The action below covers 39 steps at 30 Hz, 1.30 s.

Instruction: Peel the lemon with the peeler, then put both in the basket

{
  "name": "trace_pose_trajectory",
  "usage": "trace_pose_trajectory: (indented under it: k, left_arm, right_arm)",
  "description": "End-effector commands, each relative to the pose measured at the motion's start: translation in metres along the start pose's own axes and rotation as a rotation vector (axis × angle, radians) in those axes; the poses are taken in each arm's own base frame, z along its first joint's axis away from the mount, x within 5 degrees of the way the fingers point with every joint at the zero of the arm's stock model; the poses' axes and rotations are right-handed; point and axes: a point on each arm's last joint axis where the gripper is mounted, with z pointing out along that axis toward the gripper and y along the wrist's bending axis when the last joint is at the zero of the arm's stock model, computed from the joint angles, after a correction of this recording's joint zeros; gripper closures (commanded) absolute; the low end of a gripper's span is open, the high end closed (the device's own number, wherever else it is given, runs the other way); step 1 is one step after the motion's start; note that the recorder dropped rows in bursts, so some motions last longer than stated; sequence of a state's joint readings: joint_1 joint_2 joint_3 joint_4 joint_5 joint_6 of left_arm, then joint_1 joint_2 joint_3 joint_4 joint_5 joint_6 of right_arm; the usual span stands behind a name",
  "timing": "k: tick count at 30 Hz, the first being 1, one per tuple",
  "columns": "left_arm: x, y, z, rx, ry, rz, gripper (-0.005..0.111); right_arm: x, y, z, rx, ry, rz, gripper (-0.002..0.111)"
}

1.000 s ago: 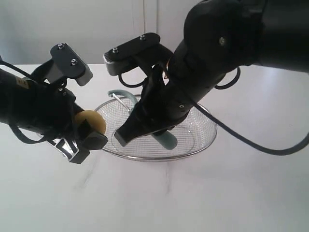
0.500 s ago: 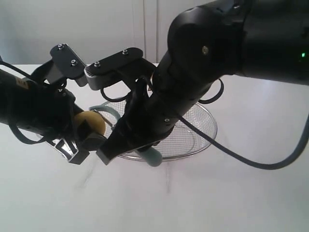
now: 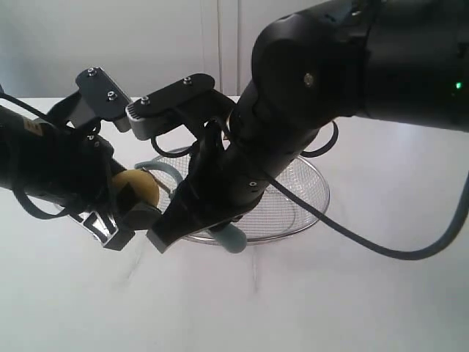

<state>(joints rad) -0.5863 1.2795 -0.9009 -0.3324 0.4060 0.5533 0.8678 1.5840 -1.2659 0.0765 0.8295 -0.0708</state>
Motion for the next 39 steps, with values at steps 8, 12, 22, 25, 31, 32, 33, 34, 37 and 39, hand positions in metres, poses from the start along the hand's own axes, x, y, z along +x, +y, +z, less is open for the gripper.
trace_pose_trajectory:
  k: [8,12,22,25,31,32,33,34,37,39]
  left_arm:
    - [-0.004,-0.001,-0.004,0.001,-0.027,-0.013,0.107]
    - [-0.004,-0.001,-0.004,0.001,-0.027,-0.013,0.107]
    - [-0.004,-0.001,-0.004,0.001,-0.027,-0.013,0.107]
    - [-0.004,-0.001,-0.004,0.001,-0.027,-0.013,0.107]
    - [-0.004,-0.001,-0.004,0.001,-0.027,-0.013,0.107]
    - [-0.004,-0.001,-0.004,0.001,-0.027,-0.013,0.107]
    - [-0.004,-0.001,-0.004,0.001,-0.027,-0.013,0.107]
    - [-0.004,-0.002,-0.004,0.003,-0.025,-0.013,0.107]
    - [-0.004,-0.002,-0.004,0.003,-0.025,-0.013,0.107]
    - [-0.004,-0.002,-0.004,0.003,-0.025,-0.013,0.107]
  right_arm:
    - [-0.004,0.004,-0.027,0.001,-0.107,-0.016,0.108]
    - [-0.003,0.005,-0.040,-0.001,-0.144,-0.015,0.108]
    - [-0.003,0.006,-0.063,-0.004,-0.222,-0.014,0.108]
    - [-0.007,0.006,-0.064,0.006,-0.268,-0.020,0.108]
    - [-0.006,0.005,-0.064,0.017,-0.260,-0.030,0.108]
    - [-0.005,0.003,-0.064,0.033,-0.247,-0.038,0.108]
    - [-0.004,0.002,-0.065,0.054,-0.240,-0.042,0.108]
    - [-0.003,-0.001,-0.066,0.082,-0.236,-0.041,0.108]
    - [0.000,-0.014,-0.080,0.232,-0.250,-0.034,0.108]
    - [0.003,-0.023,-0.094,0.343,-0.272,-0.008,0.108]
